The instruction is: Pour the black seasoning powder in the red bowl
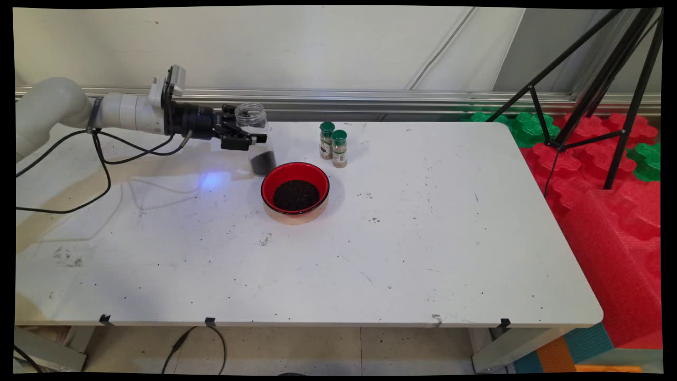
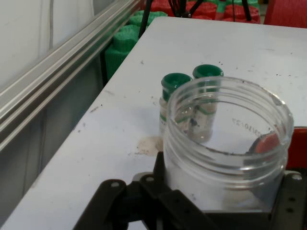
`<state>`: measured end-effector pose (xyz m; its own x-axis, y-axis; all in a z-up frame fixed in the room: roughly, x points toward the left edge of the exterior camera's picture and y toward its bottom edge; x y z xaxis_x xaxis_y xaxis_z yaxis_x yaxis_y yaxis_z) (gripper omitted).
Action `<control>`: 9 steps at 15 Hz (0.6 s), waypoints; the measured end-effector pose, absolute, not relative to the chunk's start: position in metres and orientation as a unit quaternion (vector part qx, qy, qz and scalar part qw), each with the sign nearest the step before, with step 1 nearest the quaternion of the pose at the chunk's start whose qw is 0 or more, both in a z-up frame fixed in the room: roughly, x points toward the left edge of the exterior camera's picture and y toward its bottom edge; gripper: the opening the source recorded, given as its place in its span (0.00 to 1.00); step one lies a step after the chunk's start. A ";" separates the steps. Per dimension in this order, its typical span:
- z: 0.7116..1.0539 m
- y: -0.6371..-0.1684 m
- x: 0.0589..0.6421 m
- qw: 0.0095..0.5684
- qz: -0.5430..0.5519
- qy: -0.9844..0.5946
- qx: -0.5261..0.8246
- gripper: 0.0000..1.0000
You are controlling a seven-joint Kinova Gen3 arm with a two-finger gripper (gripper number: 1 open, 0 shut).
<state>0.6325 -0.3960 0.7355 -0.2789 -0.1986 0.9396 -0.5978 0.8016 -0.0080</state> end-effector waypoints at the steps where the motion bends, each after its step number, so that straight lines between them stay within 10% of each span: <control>1: 0.737 -0.397 0.631 0.543 0.184 -0.779 0.253 0.00; 9: 0.757 -0.404 0.614 0.543 0.201 -0.785 0.221 0.00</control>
<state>0.6142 -0.4040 0.7574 -0.3121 -0.1275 0.9415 -0.5649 0.8216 -0.0760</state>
